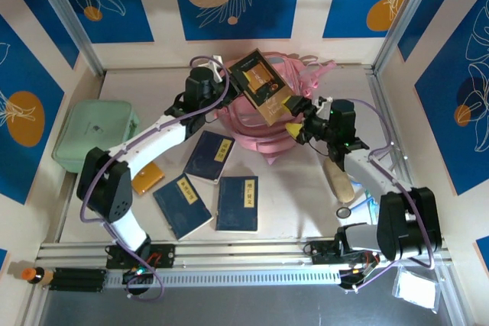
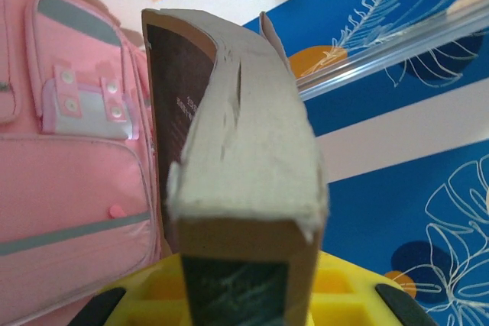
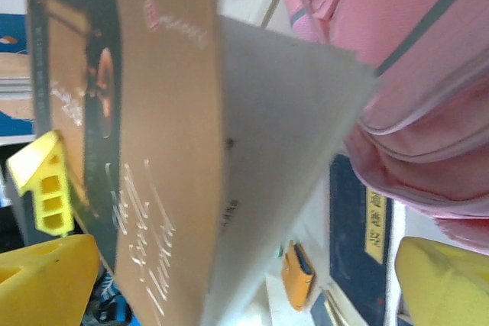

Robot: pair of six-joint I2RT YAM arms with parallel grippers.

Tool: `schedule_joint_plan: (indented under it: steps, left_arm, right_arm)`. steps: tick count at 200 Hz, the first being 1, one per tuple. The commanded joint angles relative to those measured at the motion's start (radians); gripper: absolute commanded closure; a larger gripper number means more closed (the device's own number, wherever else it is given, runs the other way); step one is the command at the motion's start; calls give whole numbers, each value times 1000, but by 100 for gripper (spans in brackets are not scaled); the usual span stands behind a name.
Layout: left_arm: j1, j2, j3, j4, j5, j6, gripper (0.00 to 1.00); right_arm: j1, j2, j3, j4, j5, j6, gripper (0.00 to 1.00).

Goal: Pack the student bag

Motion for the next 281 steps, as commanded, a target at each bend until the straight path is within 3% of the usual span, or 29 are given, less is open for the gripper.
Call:
schedule_joint_plan:
  steps: [1, 31, 70, 158, 198, 241, 270, 281]
  left_arm:
    - [8, -14, 11, 145, -47, -128, 100]
    - [13, -22, -45, 198, -73, -202, 100]
    - [18, 8, -61, 225, -33, -290, 100]
    - [28, -3, -149, 207, -35, -331, 100]
    - [42, -20, -209, 216, -44, -345, 100]
    - [45, -50, -304, 201, -47, -342, 100]
    - [47, -61, -339, 185, -24, -315, 100]
    - [47, -66, -339, 156, -13, -283, 89]
  right_arm:
    - [33, 46, 7, 123, -15, 152, 1]
    - [75, 53, -33, 143, 92, 270, 6]
    - [99, 77, -24, 244, 116, 305, 9]
    - [129, 118, -23, 311, 205, 385, 37]
    - [139, 82, -41, 239, 297, 347, 46]
    - [137, 78, -42, 219, 304, 277, 60]
    - [136, 77, -26, 189, 295, 207, 79]
    - [136, 66, -8, 137, 295, 164, 85]
